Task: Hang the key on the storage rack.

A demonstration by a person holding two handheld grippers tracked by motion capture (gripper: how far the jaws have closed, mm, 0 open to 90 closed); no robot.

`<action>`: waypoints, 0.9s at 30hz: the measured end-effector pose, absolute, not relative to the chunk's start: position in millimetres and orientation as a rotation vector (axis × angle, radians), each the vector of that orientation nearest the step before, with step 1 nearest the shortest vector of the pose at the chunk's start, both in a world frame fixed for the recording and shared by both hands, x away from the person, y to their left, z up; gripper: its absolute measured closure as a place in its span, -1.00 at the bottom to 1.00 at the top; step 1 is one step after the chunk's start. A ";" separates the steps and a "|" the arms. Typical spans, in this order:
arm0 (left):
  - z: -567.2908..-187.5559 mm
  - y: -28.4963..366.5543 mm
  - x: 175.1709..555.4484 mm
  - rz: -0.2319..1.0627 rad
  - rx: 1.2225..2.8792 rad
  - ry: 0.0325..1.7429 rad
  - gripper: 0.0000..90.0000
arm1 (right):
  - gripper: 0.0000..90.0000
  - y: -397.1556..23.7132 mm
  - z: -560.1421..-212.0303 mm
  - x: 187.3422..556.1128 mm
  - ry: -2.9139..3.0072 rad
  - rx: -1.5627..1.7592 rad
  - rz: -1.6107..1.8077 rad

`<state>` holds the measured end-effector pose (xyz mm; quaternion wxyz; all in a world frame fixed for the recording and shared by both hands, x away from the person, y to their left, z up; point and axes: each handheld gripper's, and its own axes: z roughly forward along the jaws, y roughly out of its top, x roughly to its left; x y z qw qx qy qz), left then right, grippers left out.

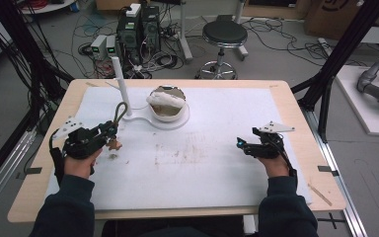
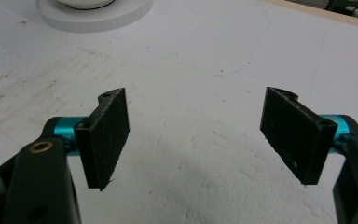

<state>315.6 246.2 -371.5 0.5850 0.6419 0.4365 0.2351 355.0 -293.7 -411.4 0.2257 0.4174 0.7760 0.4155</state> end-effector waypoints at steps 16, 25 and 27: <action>-314.1 242.5 357.7 0.691 1.500 1.021 0.62 | -0.44 -295.7 -411.5 355.2 2.131 1.164 1.161; -327.8 246.6 379.5 0.673 1.539 1.138 0.62 | -0.44 -300.7 -413.3 355.7 2.124 1.176 1.166; -331.6 246.0 383.0 0.670 1.546 1.159 0.62 | -0.44 -299.8 -413.5 355.7 2.128 1.177 1.166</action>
